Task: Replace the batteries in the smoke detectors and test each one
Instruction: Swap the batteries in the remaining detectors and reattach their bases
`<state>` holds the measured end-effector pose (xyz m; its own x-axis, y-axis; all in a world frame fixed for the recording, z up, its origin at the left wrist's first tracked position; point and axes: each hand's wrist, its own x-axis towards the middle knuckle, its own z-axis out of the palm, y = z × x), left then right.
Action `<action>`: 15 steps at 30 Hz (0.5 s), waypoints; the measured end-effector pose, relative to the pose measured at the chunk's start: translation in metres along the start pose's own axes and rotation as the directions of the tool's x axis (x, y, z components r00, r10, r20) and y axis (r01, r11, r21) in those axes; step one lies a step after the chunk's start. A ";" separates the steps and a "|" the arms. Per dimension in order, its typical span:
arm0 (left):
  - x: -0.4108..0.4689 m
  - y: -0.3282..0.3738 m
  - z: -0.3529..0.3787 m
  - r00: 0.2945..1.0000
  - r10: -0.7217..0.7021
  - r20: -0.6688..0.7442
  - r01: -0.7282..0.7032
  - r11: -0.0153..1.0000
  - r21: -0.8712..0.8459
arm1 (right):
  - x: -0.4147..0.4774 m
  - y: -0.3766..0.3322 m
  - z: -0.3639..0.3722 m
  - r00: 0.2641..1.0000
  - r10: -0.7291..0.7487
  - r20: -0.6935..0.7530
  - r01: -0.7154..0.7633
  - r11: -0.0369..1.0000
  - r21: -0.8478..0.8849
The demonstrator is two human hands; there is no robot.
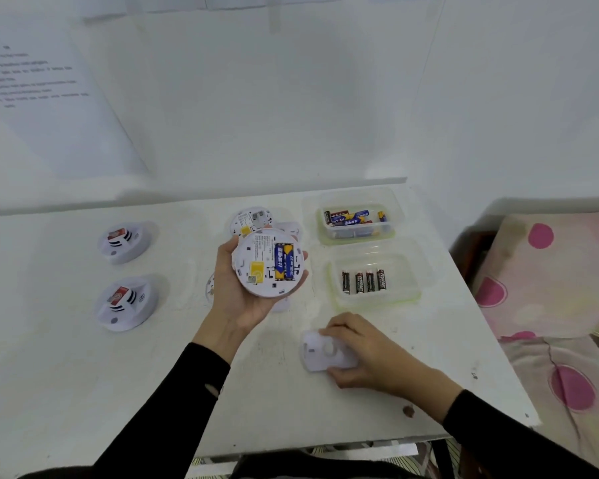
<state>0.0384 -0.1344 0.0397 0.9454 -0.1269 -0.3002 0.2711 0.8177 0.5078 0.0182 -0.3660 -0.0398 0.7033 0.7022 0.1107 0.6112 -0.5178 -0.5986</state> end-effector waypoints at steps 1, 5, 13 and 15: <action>0.000 -0.003 0.003 1.000 -0.010 0.009 0.010 1.000 -0.002 | -0.001 0.002 0.003 1.000 -0.020 -0.006 0.020 1.000 -0.004; 0.005 -0.011 0.005 0.997 -0.054 0.051 0.051 0.998 0.048 | -0.002 -0.001 -0.003 0.991 -0.105 -0.087 0.101 0.993 -0.057; 0.010 -0.022 0.010 0.992 -0.073 0.099 0.064 0.993 0.095 | 0.048 -0.040 -0.075 0.856 -0.093 -0.509 0.089 0.996 -0.032; 0.011 -0.026 0.011 0.992 -0.079 0.099 0.070 0.994 0.089 | 0.058 -0.039 -0.080 0.877 -0.071 -0.476 0.070 0.997 -0.020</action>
<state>0.0434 -0.1632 0.0325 0.9342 -0.2462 -0.2581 0.3519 0.7537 0.5551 0.0643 -0.3443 0.0529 0.7458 0.4201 0.5171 0.6662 -0.4770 -0.5733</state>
